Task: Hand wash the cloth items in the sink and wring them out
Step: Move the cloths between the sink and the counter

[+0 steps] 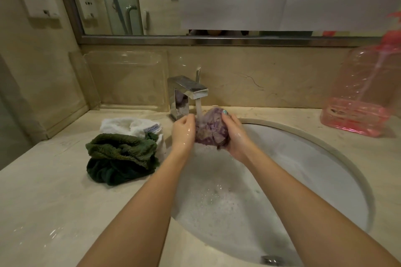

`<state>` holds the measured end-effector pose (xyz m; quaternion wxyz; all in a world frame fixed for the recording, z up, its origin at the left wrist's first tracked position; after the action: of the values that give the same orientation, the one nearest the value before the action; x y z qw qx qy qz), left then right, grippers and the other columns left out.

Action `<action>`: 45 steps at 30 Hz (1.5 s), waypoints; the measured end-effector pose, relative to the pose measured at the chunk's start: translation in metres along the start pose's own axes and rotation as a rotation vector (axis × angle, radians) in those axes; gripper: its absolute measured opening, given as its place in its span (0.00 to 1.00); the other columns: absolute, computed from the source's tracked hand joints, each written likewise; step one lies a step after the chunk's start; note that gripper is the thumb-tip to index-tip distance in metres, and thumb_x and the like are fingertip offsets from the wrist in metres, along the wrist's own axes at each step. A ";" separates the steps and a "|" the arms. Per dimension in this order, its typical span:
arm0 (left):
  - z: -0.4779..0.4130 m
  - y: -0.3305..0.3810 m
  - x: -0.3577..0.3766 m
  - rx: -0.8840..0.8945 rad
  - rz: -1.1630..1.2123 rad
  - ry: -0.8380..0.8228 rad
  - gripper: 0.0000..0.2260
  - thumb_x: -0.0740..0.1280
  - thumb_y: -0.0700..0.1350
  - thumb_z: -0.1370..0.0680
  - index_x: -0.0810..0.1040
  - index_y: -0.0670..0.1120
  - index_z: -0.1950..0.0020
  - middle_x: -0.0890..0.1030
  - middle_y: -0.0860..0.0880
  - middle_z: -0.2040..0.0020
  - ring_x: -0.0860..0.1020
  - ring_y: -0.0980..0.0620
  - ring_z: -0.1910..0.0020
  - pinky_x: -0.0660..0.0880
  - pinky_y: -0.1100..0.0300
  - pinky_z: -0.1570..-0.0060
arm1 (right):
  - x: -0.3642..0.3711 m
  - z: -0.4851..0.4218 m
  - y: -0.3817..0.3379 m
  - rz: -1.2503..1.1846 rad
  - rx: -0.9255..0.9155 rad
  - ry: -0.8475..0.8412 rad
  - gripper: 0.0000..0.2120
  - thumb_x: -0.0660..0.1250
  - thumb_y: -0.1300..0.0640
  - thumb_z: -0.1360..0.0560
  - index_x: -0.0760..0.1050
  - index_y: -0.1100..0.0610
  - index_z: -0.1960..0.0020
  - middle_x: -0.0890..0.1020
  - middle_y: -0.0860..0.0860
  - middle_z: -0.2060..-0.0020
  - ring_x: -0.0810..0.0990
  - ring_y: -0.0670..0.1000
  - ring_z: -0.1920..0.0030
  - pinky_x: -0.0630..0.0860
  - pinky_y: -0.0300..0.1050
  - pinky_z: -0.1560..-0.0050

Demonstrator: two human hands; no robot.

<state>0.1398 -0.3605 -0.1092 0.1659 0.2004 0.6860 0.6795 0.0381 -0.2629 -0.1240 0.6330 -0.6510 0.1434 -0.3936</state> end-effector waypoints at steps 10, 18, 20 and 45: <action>-0.009 -0.001 -0.032 0.061 0.159 0.207 0.13 0.53 0.42 0.15 0.71 0.46 0.56 0.74 0.50 0.59 0.74 0.49 0.53 0.75 0.53 0.47 | 0.040 -0.006 0.012 -0.268 0.092 -0.198 0.18 0.54 0.53 0.16 0.71 0.62 0.32 0.79 0.62 0.39 0.82 0.56 0.46 0.80 0.50 0.49; -0.003 0.003 -0.007 0.147 -0.188 0.158 0.09 0.51 0.46 0.15 0.69 0.46 0.48 0.75 0.47 0.53 0.74 0.47 0.52 0.70 0.55 0.52 | 0.046 0.005 -0.017 0.320 -0.287 0.011 0.11 0.57 0.51 0.17 0.76 0.51 0.53 0.82 0.50 0.56 0.82 0.49 0.53 0.79 0.44 0.50; -0.005 -0.006 -0.008 0.034 -0.068 0.149 0.12 0.52 0.47 0.15 0.72 0.43 0.49 0.76 0.47 0.56 0.76 0.48 0.54 0.71 0.57 0.57 | 0.049 0.007 -0.013 0.422 -0.272 -0.002 0.11 0.59 0.52 0.18 0.78 0.56 0.52 0.83 0.52 0.57 0.82 0.51 0.54 0.78 0.42 0.54; 0.006 -0.012 0.004 -0.083 -0.037 0.030 0.14 0.60 0.45 0.18 0.80 0.43 0.59 0.81 0.44 0.61 0.79 0.46 0.58 0.74 0.57 0.61 | 0.046 0.010 -0.027 0.555 -0.426 0.142 0.20 0.60 0.58 0.22 0.67 0.55 0.73 0.71 0.51 0.75 0.69 0.50 0.70 0.65 0.45 0.63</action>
<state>0.1390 -0.3530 -0.1212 0.1762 0.1704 0.6633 0.7071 0.0670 -0.2829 -0.0818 0.5541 -0.6759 0.4372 -0.2121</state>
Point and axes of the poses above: each hand's wrist, its own z-axis away from the middle knuckle, its own x-axis out of the palm, y = z × x, the point moved 8 cm from there along -z, towards the middle knuckle
